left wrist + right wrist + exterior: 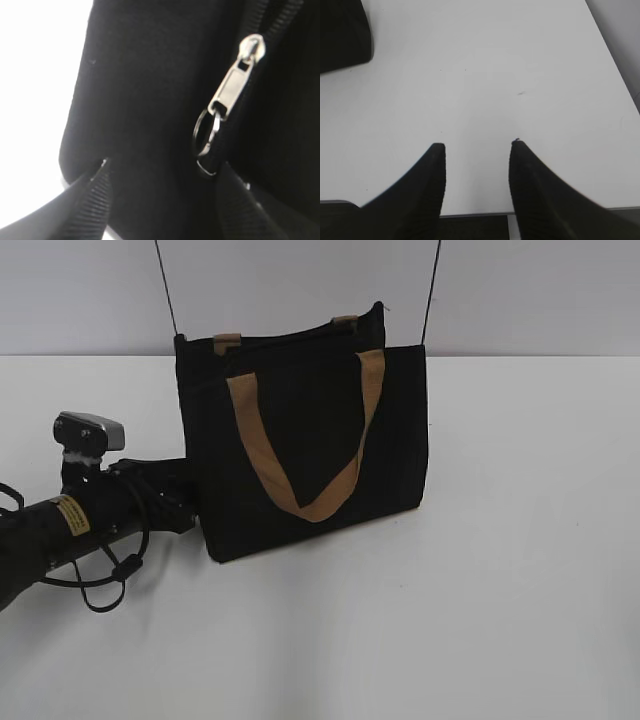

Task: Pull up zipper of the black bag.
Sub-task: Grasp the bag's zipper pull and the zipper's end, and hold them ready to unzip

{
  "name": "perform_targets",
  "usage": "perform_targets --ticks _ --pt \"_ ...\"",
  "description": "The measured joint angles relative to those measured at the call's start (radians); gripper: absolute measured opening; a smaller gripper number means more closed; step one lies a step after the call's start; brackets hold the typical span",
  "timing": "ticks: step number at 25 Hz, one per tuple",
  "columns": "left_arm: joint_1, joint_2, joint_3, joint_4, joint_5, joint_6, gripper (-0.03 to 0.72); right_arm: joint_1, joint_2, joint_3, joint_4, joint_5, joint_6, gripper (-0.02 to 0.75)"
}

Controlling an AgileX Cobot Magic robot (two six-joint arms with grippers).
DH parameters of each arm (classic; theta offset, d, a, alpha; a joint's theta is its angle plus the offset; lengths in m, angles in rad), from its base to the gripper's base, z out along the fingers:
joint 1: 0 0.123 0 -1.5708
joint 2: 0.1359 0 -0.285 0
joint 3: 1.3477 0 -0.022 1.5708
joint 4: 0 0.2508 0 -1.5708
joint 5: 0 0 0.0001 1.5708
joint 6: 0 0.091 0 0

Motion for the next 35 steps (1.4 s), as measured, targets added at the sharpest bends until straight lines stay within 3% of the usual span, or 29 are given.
perform_targets --ticks 11,22,27,33,35 --pt "-0.017 0.009 -0.01 -0.028 -0.001 -0.011 0.242 0.0 0.0 0.0 0.0 0.0 0.001 0.323" --pt "-0.017 0.009 -0.01 -0.071 -0.001 -0.078 0.065 0.0 0.0 0.0 0.0 0.0 0.002 0.323" --pt "-0.017 0.009 -0.01 -0.071 -0.001 -0.08 0.077 0.0 0.0 0.0 0.0 0.0 0.002 0.323" --pt "-0.017 0.009 -0.01 -0.065 -0.001 -0.08 0.273 0.0 0.0 0.0 0.0 0.0 0.002 0.323" --pt "-0.017 0.009 -0.01 -0.043 -0.001 -0.08 0.305 0.0 0.0 0.0 0.0 0.0 0.002 0.323"
